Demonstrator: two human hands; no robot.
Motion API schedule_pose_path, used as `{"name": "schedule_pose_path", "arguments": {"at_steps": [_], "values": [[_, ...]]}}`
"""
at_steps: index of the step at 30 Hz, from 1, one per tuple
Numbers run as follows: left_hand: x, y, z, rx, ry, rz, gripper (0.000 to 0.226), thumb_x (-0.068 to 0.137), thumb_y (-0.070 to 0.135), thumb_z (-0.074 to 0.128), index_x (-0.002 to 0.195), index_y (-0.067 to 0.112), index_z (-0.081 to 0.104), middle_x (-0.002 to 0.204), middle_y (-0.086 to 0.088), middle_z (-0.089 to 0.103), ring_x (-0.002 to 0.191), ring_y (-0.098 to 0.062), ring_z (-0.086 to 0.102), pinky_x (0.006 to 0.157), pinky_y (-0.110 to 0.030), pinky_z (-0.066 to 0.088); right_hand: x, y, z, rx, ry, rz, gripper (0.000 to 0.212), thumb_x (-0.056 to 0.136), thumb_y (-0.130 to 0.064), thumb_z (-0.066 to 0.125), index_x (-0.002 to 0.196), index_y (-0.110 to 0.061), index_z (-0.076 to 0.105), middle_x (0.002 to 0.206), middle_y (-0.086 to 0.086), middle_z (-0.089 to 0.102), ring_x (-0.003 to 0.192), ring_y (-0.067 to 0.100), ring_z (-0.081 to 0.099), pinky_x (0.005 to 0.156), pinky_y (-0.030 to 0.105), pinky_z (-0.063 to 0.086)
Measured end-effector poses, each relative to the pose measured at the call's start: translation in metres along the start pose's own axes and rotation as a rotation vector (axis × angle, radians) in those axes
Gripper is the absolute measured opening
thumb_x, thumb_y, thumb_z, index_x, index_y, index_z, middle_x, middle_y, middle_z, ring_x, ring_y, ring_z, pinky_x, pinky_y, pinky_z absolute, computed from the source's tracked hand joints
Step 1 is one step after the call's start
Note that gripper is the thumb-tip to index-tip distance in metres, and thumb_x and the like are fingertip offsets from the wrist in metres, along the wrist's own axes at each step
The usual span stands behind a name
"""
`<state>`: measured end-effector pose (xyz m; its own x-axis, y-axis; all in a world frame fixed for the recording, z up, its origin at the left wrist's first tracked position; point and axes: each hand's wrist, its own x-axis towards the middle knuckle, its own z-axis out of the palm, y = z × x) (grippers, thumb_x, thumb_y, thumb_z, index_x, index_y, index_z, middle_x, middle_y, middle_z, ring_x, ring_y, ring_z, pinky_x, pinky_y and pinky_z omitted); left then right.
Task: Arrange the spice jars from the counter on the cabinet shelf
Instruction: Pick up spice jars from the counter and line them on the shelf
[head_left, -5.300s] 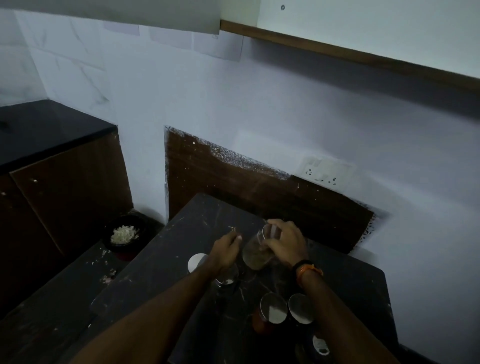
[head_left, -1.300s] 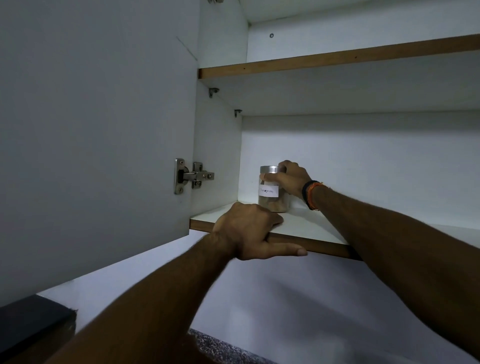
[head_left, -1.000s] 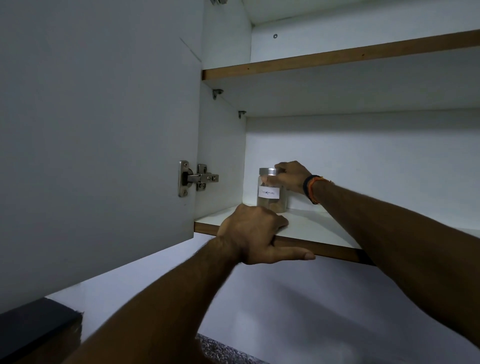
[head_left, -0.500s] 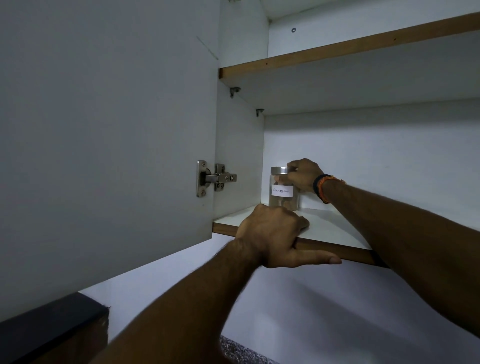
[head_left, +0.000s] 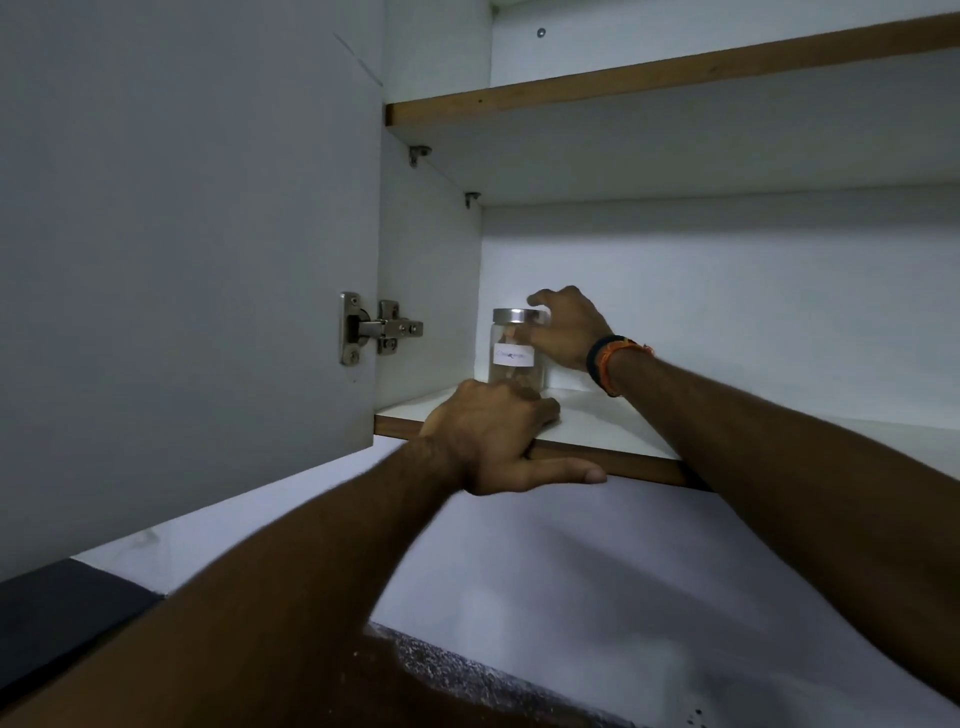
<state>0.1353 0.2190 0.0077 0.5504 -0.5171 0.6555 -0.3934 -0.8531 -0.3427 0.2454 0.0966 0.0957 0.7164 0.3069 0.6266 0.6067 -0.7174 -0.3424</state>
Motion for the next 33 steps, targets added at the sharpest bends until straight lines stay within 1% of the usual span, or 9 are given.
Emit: {"name": "schedule_pose_path", "arguments": {"at_steps": [3,5,10,15,19,23,25,30,33], "values": [[0.002,0.000,-0.009,-0.104,-0.214,-0.072,0.093,0.073,0.094,0.018,0.124,0.028,0.058,0.119,0.001,0.062,0.103,-0.016,0.057,0.084,-0.038,0.053,-0.030,-0.011,-0.015,-0.014,-0.017,-0.062,0.050,0.087,-0.042,0.069,0.128,-0.014,0.061,0.132,0.011,0.056,0.115,0.027,0.056,0.094,0.034,0.048],[0.003,0.001,-0.015,-0.186,-0.356,-0.133,0.097,0.069,0.096,0.021,0.142,0.037,0.046,0.140,0.001,0.052,0.126,-0.019,0.049,0.102,-0.046,0.046,-0.054,-0.020,-0.027,-0.022,-0.021,-0.097,0.050,0.087,-0.042,0.070,0.129,-0.016,0.061,0.133,0.009,0.056,0.119,0.023,0.054,0.094,0.032,0.044],[0.002,0.008,-0.023,-0.318,-0.457,-0.221,0.089,0.073,0.093,0.032,0.149,0.047,0.034,0.160,0.004,0.036,0.146,-0.020,0.033,0.117,-0.052,0.031,-0.117,-0.038,-0.054,-0.001,-0.005,-0.131,0.048,0.088,-0.043,0.070,0.129,-0.019,0.062,0.134,0.005,0.054,0.121,0.020,0.052,0.098,0.030,0.044],[-0.002,0.023,-0.030,-0.351,-0.448,-0.270,0.063,0.088,0.077,0.039,0.146,0.050,0.038,0.156,0.006,0.041,0.139,-0.023,0.043,0.110,-0.048,0.039,-0.168,-0.044,-0.069,-0.055,0.004,-0.094,0.045,0.086,-0.036,0.069,0.128,-0.020,0.063,0.134,0.005,0.054,0.122,0.021,0.053,0.097,0.029,0.042],[-0.009,0.049,-0.036,-0.229,-0.420,-0.347,0.052,0.095,0.069,0.030,0.138,0.043,0.042,0.135,0.002,0.060,0.121,-0.027,0.054,0.100,-0.047,0.040,-0.196,-0.043,-0.077,-0.085,0.011,-0.020,0.046,0.088,-0.040,0.068,0.130,-0.020,0.061,0.133,0.007,0.054,0.123,0.023,0.051,0.098,0.029,0.041],[-0.025,0.074,-0.038,-0.126,-0.416,-0.337,0.074,0.095,0.068,0.033,0.155,0.025,0.024,0.161,-0.004,0.030,0.148,-0.031,0.025,0.119,-0.057,0.014,-0.224,-0.038,-0.083,-0.138,0.041,0.011,0.050,0.090,-0.042,0.065,0.135,-0.020,0.057,0.139,0.007,0.051,0.129,0.026,0.046,0.103,0.036,0.042],[-0.034,0.087,-0.041,-0.115,-0.371,-0.323,0.084,0.094,0.067,0.041,0.158,0.019,0.016,0.165,-0.008,0.019,0.152,-0.033,0.015,0.121,-0.059,0.006,-0.239,-0.035,-0.086,-0.169,0.068,0.015,0.050,0.090,-0.039,0.065,0.136,-0.021,0.056,0.140,0.006,0.049,0.130,0.027,0.044,0.103,0.036,0.041],[-0.065,0.130,-0.046,-0.301,-0.193,-0.328,0.088,0.090,0.046,0.063,0.158,0.019,0.015,0.166,-0.014,0.009,0.152,-0.038,0.010,0.121,-0.055,0.012,-0.286,-0.026,-0.086,-0.185,0.131,0.022,0.051,0.089,-0.030,0.065,0.137,-0.017,0.055,0.136,0.008,0.050,0.125,0.027,0.045,0.101,0.036,0.043],[-0.087,0.157,-0.040,-0.353,-0.215,-0.284,0.087,0.090,0.042,0.065,0.159,0.021,0.015,0.166,-0.014,0.007,0.152,-0.037,0.011,0.121,-0.054,0.013,-0.318,-0.017,-0.076,-0.144,0.134,0.056,0.053,0.089,-0.029,0.066,0.139,-0.016,0.053,0.137,0.009,0.050,0.128,0.027,0.045,0.104,0.037,0.042]]}}
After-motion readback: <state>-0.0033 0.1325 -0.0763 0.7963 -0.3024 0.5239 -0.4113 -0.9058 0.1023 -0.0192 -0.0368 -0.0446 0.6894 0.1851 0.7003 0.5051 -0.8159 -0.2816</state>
